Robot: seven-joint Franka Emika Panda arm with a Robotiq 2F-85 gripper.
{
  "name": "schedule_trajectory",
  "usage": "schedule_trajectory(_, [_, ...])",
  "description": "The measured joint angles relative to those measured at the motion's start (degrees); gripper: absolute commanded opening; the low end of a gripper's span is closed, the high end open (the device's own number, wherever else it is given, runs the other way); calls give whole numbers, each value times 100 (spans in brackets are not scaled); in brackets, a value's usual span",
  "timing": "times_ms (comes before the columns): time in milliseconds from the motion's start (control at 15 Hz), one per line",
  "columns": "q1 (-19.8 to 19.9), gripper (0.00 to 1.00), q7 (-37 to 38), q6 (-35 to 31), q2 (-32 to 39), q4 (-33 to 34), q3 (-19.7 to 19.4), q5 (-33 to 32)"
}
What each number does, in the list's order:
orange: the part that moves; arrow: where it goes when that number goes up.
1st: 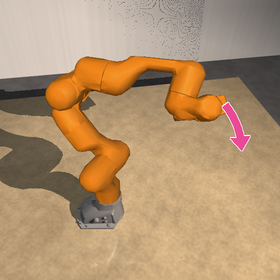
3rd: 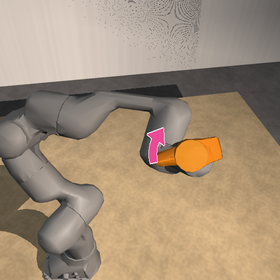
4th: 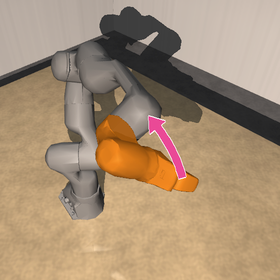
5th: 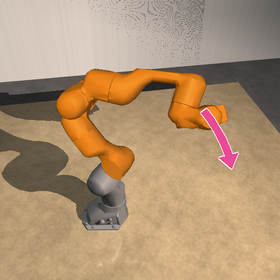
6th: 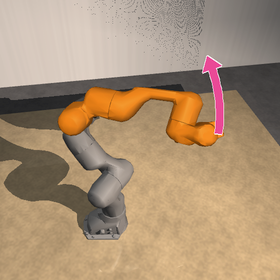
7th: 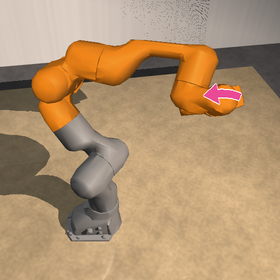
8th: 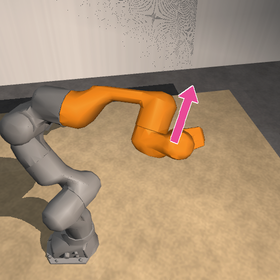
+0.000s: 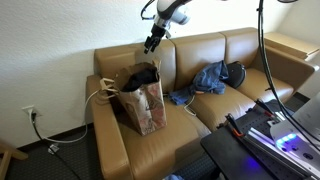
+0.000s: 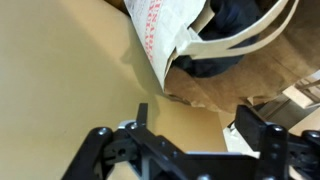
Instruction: Remove the black clothing from the backrest of the sofa and place it inside the bag on the sofa
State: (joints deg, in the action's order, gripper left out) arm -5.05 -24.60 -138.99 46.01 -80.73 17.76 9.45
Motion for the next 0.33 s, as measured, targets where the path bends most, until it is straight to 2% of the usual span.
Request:
schedule_trajectory(133, [-29,100,534,-158,-275,-4,-158,-38])
schedule_trajectory(333, [36,100,1387,-5,-969,-96,-516,-1])
